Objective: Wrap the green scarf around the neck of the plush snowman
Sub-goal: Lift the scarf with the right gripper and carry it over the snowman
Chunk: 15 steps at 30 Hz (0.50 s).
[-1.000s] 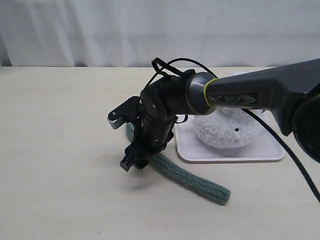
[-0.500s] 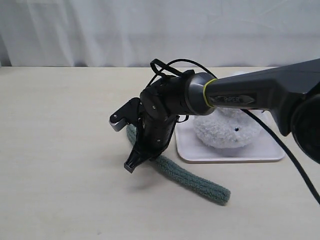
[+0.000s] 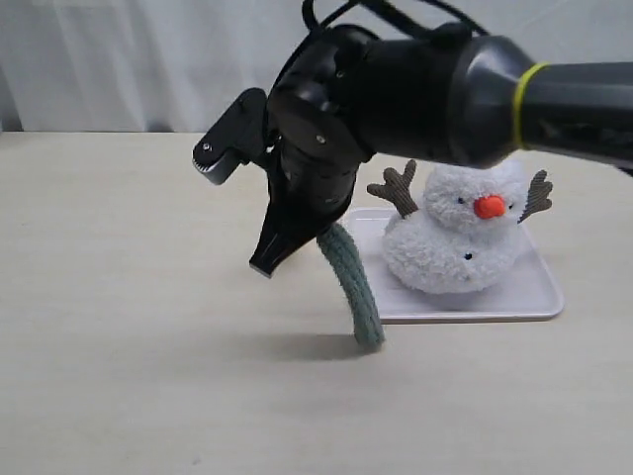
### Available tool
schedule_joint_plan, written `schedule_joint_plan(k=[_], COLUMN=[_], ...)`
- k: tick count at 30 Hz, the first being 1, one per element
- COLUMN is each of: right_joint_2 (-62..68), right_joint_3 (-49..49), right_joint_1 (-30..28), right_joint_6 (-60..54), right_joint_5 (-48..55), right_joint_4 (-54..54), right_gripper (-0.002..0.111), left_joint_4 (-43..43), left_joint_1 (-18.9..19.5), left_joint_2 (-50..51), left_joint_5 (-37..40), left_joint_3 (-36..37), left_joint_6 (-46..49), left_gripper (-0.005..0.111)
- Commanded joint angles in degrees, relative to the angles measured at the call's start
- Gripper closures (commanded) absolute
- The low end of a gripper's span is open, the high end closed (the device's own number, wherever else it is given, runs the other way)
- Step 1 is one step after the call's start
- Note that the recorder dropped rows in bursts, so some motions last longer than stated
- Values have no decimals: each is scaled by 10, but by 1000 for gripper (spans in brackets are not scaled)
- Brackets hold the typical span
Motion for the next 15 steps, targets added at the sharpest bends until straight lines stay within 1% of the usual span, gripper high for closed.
schedule_joint_plan(k=[1, 5, 10, 15], right_joint_2=[-73, -152, -239, -341], right_joint_3=[1, 1, 14, 87], right_joint_1=[22, 49, 48, 48], right_joint_6=[13, 49, 64, 157], right_joint_5=[66, 168, 170, 161], right_joint_4=[-52, -137, -157, -226], right_gripper=[104, 104, 104, 104], left_joint_4=[-3, -3, -3, -3], left_joint_1=[1, 1, 1, 1], left_joint_2=[-1, -1, -1, -1], left_joint_5=[-7, -7, -7, -7], left_joint_3=[2, 2, 2, 2], left_joint_6=[-1, -1, -1, -1], left_gripper=[107, 107, 107, 107])
